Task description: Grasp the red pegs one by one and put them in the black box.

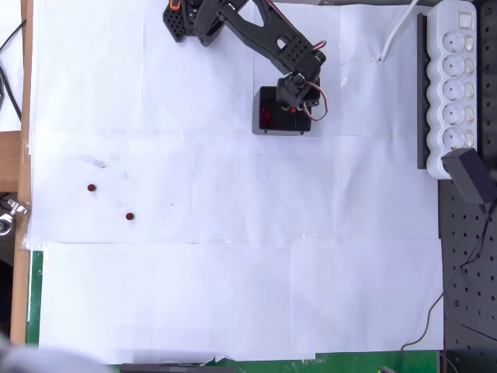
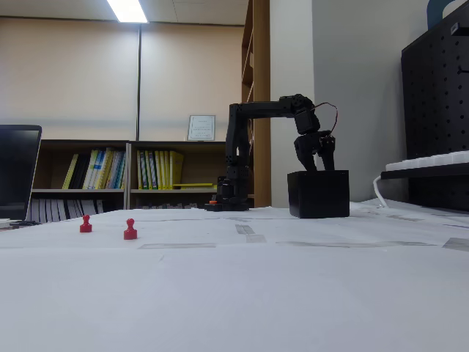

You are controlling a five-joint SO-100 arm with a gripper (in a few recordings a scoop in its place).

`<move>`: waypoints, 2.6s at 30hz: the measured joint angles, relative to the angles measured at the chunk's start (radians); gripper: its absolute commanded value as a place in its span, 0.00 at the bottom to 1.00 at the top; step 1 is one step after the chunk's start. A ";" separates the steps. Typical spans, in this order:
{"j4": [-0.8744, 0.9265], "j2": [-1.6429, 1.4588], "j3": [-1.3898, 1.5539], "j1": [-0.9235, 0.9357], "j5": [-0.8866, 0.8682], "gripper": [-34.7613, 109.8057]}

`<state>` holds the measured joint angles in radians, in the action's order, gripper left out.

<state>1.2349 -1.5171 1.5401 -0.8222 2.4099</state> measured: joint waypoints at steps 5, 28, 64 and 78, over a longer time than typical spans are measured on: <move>0.058 0.000 0.083 0.043 -0.015 0.39; -0.348 0.170 -0.291 0.775 -0.614 0.41; -1.316 -0.492 -0.210 1.131 -0.701 0.41; -1.313 -0.643 -0.037 1.146 -0.709 0.41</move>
<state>-0.0782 -2.1598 1.5033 0.3237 1.7012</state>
